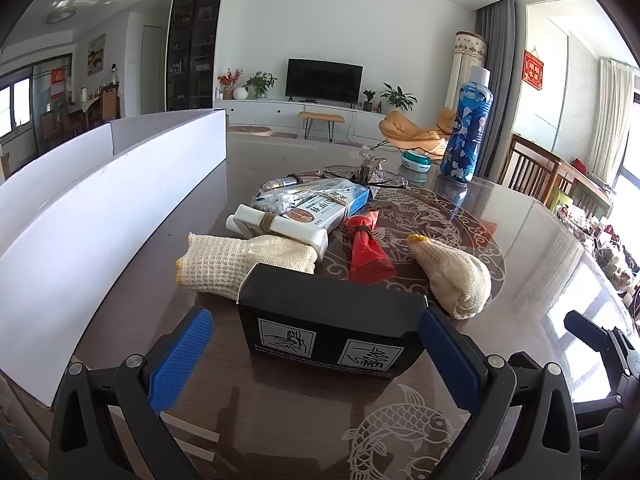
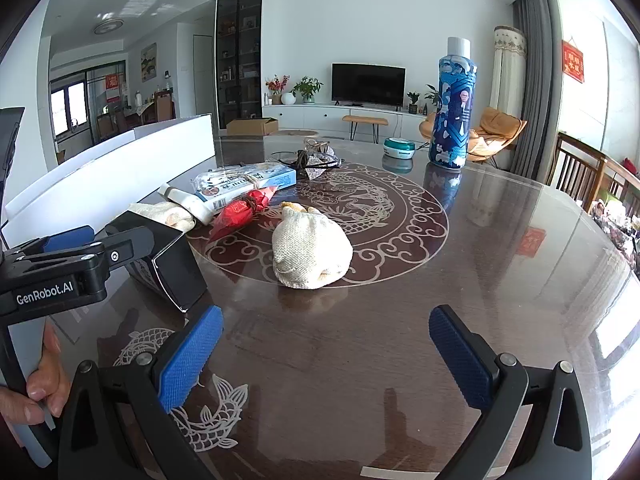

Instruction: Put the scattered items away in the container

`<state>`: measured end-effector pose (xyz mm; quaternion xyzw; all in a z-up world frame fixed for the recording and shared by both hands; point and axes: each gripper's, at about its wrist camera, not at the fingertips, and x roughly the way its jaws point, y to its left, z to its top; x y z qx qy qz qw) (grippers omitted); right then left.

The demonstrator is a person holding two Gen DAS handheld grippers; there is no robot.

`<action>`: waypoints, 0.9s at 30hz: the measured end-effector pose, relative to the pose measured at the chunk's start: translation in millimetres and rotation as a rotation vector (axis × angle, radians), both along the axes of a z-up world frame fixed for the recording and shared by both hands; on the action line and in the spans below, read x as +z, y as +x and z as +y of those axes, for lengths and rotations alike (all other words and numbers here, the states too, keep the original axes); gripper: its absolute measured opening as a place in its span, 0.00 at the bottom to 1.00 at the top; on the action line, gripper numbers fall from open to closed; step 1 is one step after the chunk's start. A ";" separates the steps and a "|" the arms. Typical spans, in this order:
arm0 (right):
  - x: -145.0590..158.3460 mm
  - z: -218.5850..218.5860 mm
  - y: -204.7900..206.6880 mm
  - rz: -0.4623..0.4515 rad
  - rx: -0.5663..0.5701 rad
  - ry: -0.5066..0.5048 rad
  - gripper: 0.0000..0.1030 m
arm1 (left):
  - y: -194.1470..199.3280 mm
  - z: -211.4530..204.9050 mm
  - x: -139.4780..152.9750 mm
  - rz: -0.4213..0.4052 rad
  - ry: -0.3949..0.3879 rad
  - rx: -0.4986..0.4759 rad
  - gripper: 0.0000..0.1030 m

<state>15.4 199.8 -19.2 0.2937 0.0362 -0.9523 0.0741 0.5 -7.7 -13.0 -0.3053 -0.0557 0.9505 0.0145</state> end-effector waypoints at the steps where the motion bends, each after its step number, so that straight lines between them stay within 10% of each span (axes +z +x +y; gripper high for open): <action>1: -0.1 0.3 -0.5 -0.002 -0.001 -0.002 1.00 | 0.1 -0.4 0.0 0.001 0.002 0.001 1.00; 27: -1.8 -2.1 -3.3 -0.019 -0.006 0.006 1.00 | -0.3 -1.4 0.3 0.007 0.006 0.001 1.00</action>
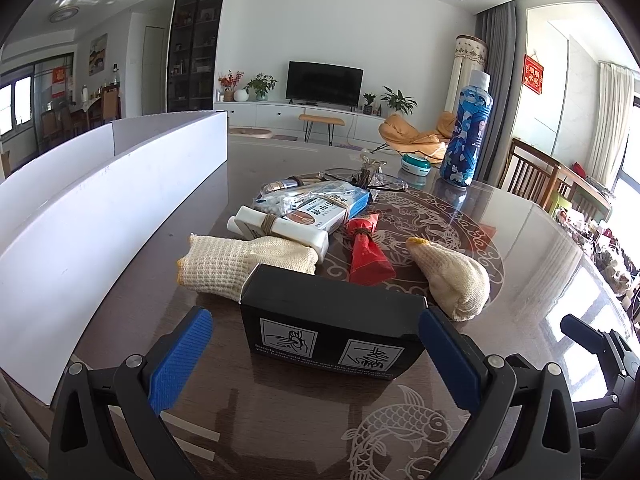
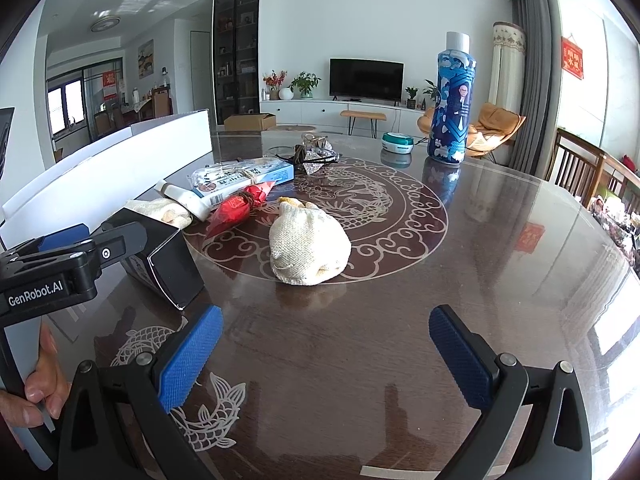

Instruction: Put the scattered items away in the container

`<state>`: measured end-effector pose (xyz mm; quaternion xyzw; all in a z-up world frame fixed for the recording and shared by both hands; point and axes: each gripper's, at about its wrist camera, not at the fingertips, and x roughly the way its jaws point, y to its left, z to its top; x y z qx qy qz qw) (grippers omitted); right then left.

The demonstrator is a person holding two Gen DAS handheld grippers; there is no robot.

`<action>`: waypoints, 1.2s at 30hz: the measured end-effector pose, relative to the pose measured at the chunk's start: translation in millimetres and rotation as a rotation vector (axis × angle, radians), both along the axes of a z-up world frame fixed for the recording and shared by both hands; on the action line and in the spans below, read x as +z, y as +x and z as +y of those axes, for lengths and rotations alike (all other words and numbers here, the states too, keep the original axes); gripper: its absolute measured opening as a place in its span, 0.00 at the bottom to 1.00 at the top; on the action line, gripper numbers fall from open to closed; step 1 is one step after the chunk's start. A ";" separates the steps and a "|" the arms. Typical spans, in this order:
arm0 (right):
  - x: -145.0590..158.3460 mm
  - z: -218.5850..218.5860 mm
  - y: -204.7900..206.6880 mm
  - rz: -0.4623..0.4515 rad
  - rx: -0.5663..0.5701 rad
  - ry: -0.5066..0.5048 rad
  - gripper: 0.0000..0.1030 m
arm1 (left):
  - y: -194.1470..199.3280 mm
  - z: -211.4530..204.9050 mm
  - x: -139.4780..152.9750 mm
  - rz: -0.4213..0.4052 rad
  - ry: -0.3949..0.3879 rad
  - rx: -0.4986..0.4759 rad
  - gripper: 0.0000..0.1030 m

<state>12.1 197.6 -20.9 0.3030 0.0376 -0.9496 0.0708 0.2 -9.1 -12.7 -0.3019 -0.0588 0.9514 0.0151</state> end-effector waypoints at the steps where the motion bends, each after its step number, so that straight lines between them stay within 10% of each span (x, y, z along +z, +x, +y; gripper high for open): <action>1: 0.0 0.0 0.0 0.000 0.000 0.000 1.00 | 0.2 0.1 0.3 0.001 -0.001 -0.001 1.00; 36: -2.5 0.1 -1.1 -0.006 0.003 -0.005 1.00 | 32.7 -5.3 7.0 -0.003 -0.042 -0.038 1.00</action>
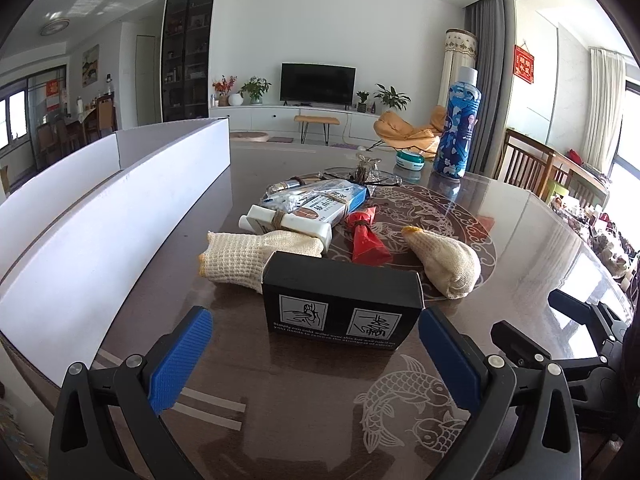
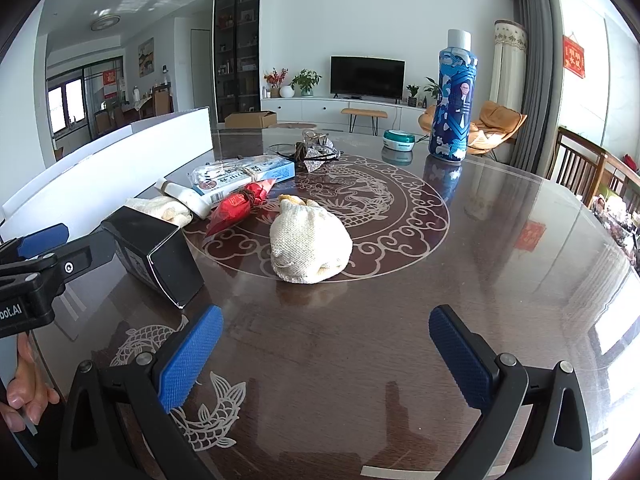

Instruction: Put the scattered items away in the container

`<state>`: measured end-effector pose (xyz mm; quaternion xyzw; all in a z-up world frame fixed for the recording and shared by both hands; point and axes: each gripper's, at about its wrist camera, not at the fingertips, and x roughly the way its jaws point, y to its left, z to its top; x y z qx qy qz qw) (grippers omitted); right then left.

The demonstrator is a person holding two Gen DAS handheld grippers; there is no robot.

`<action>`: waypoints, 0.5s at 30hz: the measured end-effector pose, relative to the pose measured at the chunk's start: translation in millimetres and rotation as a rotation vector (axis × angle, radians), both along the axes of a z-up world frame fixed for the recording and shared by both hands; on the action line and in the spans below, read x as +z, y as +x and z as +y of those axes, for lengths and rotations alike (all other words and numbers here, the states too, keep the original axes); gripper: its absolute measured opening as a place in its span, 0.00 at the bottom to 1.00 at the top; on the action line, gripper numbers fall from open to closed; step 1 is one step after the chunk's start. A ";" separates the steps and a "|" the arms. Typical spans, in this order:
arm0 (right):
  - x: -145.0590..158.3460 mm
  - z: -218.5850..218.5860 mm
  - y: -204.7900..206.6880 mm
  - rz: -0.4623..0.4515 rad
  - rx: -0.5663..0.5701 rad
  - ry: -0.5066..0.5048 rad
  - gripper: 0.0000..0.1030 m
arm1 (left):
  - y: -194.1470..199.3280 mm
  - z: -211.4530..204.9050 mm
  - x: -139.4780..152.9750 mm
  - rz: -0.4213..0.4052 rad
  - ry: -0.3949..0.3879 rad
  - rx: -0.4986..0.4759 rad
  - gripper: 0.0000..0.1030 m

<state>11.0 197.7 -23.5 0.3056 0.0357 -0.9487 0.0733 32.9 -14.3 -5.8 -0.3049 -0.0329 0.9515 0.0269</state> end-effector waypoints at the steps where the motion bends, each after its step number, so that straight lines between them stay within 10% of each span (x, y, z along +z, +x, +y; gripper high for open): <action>1: 0.1 0.2 0.2 0.002 -0.001 -0.001 1.00 | 3.7 -0.7 -1.1 -0.006 -0.003 -0.007 1.00; 15: 1.5 -0.1 1.9 0.011 -0.001 0.002 1.00 | 20.0 -9.2 -27.1 -0.178 -0.059 -0.011 1.00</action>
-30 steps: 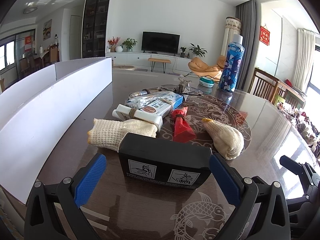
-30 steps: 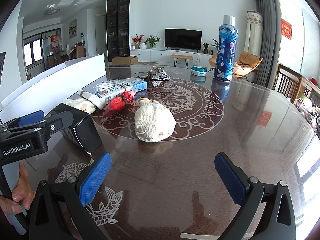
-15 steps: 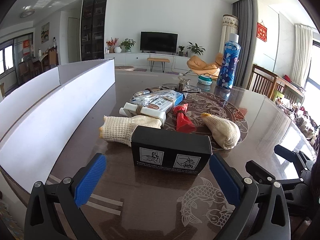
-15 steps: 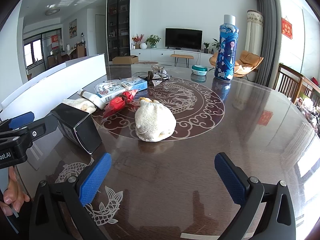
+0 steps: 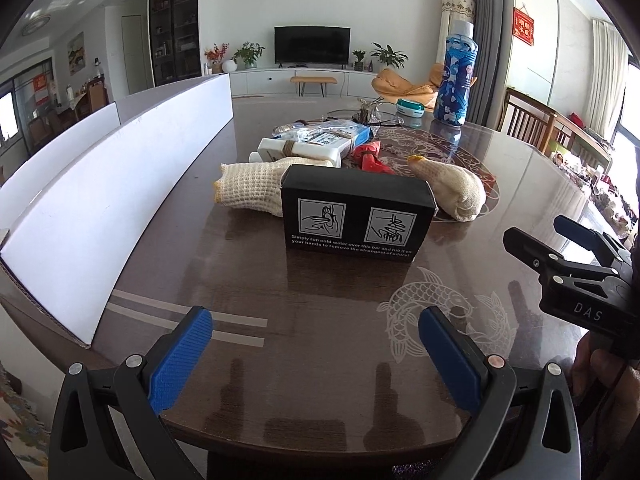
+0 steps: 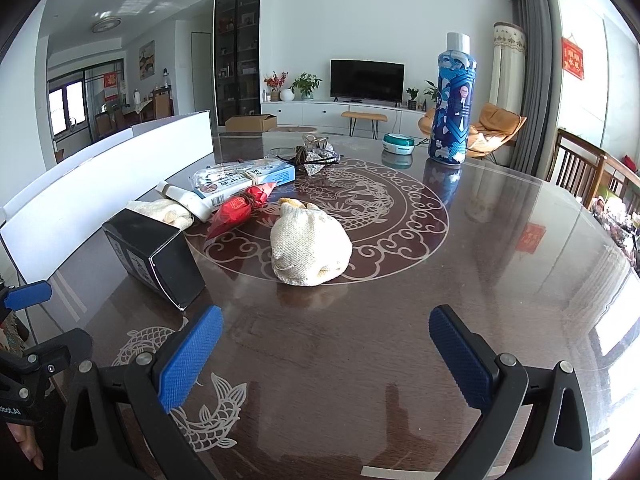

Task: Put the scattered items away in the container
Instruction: 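Move the left tool to the black box while the right tool approaches the cream knitted glove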

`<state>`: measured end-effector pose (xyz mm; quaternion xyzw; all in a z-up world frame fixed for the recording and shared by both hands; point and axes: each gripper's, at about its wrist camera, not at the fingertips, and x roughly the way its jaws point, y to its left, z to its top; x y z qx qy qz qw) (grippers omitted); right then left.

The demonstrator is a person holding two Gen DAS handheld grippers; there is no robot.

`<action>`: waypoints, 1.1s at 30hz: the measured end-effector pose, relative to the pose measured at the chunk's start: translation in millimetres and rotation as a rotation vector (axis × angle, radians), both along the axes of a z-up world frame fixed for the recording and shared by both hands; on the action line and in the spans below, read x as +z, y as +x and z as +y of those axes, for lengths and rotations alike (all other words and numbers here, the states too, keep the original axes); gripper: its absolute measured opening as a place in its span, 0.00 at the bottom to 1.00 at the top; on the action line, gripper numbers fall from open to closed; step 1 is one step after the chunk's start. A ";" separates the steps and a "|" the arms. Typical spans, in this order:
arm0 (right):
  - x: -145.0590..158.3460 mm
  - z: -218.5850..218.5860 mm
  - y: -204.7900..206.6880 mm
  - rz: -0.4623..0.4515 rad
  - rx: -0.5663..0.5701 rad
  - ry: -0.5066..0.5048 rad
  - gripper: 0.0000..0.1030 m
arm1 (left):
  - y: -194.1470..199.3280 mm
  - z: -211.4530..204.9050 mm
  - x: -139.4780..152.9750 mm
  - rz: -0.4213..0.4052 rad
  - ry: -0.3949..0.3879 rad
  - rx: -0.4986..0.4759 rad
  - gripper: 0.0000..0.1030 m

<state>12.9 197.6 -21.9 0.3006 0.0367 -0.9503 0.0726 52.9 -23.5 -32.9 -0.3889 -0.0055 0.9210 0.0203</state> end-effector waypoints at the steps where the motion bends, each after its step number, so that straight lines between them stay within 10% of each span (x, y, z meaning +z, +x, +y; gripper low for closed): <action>1: 0.0 -0.1 0.1 -0.001 0.000 0.000 1.00 | -3.0 -1.0 -2.8 -0.023 -0.006 0.004 1.00; 13: 0.3 -1.1 1.3 0.006 0.005 0.005 1.00 | -37.3 -16.9 -23.6 -0.158 -0.028 0.033 1.00; 23: 0.0 -3.1 3.1 0.013 0.025 0.006 1.00 | -143.2 -3.2 -20.7 -0.261 -0.037 0.016 1.00; 33: -2.0 -0.8 -2.5 -0.031 0.041 -0.007 1.00 | -174.3 15.5 -21.2 -0.208 -0.041 -0.050 1.00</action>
